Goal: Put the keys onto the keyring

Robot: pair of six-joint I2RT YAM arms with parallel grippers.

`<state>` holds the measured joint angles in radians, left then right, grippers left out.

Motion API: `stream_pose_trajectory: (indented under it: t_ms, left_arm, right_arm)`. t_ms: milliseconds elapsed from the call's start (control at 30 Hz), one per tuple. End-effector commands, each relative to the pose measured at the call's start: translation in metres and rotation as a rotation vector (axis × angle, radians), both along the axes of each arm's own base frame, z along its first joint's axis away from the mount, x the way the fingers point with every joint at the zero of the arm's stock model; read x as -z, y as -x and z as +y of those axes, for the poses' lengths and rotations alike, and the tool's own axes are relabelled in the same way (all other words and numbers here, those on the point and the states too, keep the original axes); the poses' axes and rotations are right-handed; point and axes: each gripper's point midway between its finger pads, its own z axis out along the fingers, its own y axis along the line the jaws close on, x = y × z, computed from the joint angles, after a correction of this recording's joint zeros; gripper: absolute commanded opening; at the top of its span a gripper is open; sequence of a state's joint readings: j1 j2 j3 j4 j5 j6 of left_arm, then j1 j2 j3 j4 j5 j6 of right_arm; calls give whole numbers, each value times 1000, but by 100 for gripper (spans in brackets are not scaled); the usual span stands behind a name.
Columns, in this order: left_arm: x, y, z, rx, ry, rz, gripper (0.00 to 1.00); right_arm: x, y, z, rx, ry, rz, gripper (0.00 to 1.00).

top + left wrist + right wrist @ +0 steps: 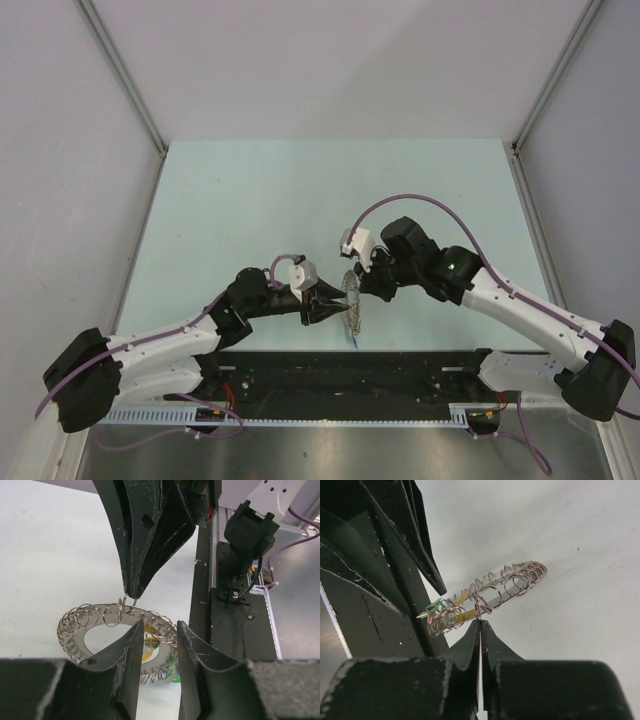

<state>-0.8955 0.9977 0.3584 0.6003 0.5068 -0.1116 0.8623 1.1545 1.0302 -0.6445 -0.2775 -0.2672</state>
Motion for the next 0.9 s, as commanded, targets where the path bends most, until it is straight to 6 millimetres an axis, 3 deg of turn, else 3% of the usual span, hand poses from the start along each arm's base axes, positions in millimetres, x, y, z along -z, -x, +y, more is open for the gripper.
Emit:
stream_pose_trajectory:
  t_ms: [0,233,700,867]
  left_arm:
    - [-31,4,-11,56,76,-81,34]
    - [-18,-11,-13,-6,26,-55,34]
    - [-18,-12,-21,18,37,-43,33]
    - [-23,-17,-23,-2,42,-59,38]
  right_arm:
    - [-18,-1,8,-29,-77,-66,0]
    - [-27,6,8,-56,-110,-85,0]
    - [-25,10,9,-80,-106,-84,0]
    - [-25,14,10,-95,-107,-86,0]
